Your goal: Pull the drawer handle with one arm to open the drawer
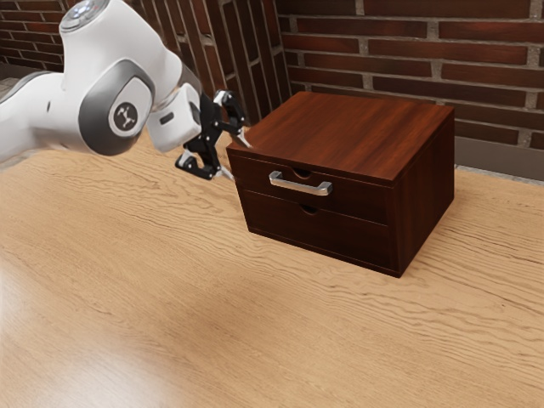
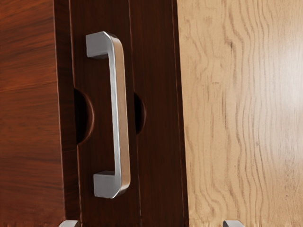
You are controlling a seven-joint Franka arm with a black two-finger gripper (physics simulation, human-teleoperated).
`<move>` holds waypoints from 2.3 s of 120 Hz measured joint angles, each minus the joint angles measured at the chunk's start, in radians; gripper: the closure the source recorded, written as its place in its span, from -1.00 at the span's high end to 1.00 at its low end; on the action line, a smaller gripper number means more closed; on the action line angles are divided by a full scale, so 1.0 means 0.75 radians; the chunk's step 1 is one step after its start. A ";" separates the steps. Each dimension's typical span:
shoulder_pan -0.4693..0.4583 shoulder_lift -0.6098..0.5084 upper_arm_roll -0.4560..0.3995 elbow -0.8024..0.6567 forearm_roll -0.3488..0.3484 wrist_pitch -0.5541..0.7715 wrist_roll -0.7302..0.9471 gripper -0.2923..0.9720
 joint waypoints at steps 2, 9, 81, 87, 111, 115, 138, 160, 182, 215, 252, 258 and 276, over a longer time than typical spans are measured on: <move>0.006 0.000 0.000 0.001 0.003 0.001 0.000 0.02; 0.028 0.002 -0.001 0.007 0.007 0.004 0.000 0.02; 0.159 0.097 -0.022 0.024 -0.048 0.107 0.002 0.01; 0.138 0.101 -0.022 0.029 -0.055 0.110 0.002 0.01; 0.147 0.141 -0.036 0.005 -0.078 0.120 0.002 0.01; 0.149 0.145 -0.037 0.005 -0.084 0.124 0.002 0.01; 0.150 0.159 -0.040 0.008 -0.137 0.151 0.008 0.00; 0.145 0.164 -0.063 0.007 -0.158 0.162 0.017 0.00; 0.158 0.224 -0.078 0.011 -0.194 0.176 0.026 0.00; 0.163 0.261 -0.117 0.012 -0.219 0.187 0.038 0.00; 0.165 0.280 -0.152 0.016 -0.243 0.197 0.047 0.00; 0.165 0.284 -0.159 0.016 -0.244 0.198 0.048 0.00; 0.174 0.302 -0.163 0.015 -0.251 0.209 0.050 0.00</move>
